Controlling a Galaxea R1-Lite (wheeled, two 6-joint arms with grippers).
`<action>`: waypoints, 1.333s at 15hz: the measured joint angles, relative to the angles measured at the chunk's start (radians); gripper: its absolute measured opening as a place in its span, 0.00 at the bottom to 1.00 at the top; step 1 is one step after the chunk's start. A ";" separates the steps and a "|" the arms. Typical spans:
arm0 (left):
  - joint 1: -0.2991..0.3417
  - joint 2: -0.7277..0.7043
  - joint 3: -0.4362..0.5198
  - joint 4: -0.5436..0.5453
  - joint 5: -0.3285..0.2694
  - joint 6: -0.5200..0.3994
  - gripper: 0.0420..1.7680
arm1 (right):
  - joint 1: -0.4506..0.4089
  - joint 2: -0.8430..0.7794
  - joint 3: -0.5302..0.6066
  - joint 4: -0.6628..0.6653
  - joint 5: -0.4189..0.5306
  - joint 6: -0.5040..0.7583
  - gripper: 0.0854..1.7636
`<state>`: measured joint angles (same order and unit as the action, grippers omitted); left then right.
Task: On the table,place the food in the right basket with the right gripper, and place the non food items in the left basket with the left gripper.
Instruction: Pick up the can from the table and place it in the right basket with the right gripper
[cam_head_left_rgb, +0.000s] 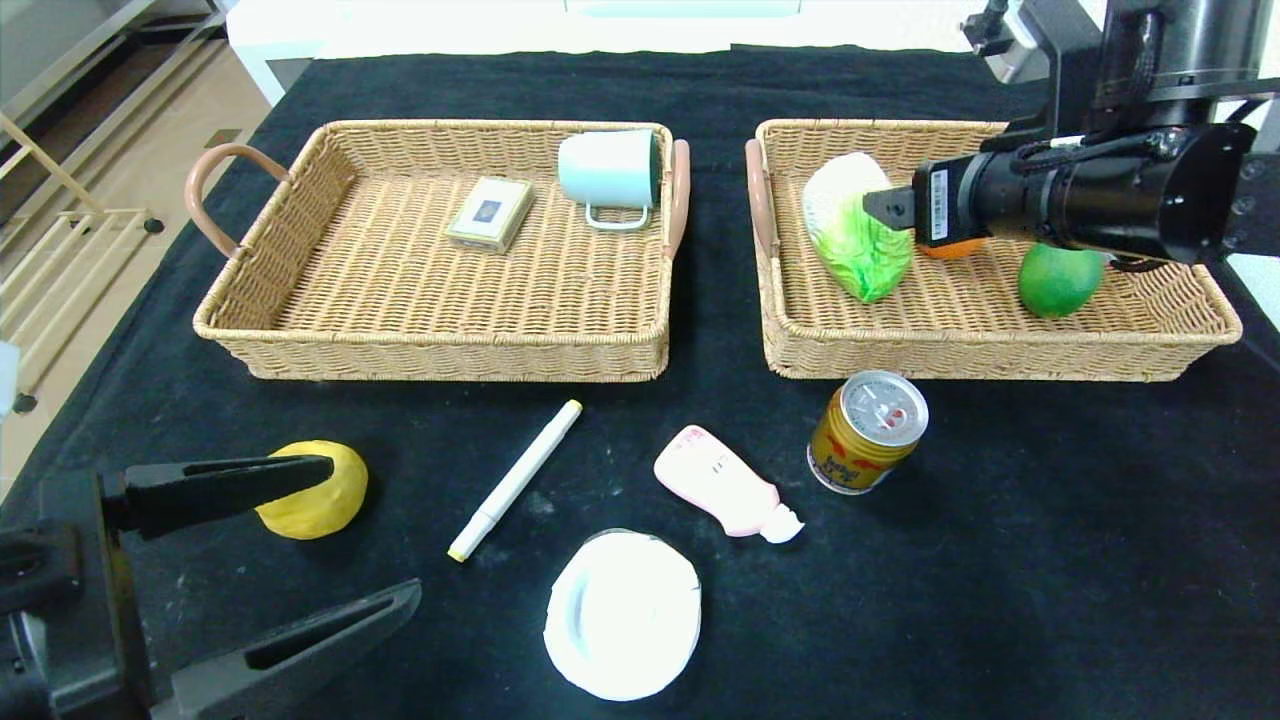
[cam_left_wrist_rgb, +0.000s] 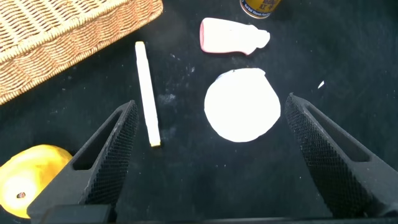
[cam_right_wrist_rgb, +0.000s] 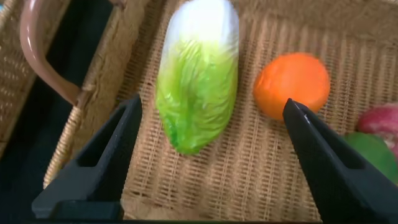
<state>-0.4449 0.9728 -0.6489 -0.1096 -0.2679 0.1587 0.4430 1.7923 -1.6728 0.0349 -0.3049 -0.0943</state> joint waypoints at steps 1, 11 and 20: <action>0.000 0.001 0.001 0.000 0.000 0.000 0.97 | 0.003 -0.009 0.000 0.042 0.002 0.002 0.94; 0.000 0.013 0.006 0.002 -0.001 0.009 0.97 | 0.189 -0.142 -0.063 0.599 -0.048 0.358 0.96; 0.000 0.013 0.006 0.002 -0.003 0.009 0.97 | 0.331 -0.068 -0.121 0.789 -0.113 0.596 0.96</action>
<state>-0.4449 0.9855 -0.6428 -0.1077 -0.2706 0.1679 0.7740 1.7240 -1.7938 0.8236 -0.4174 0.5017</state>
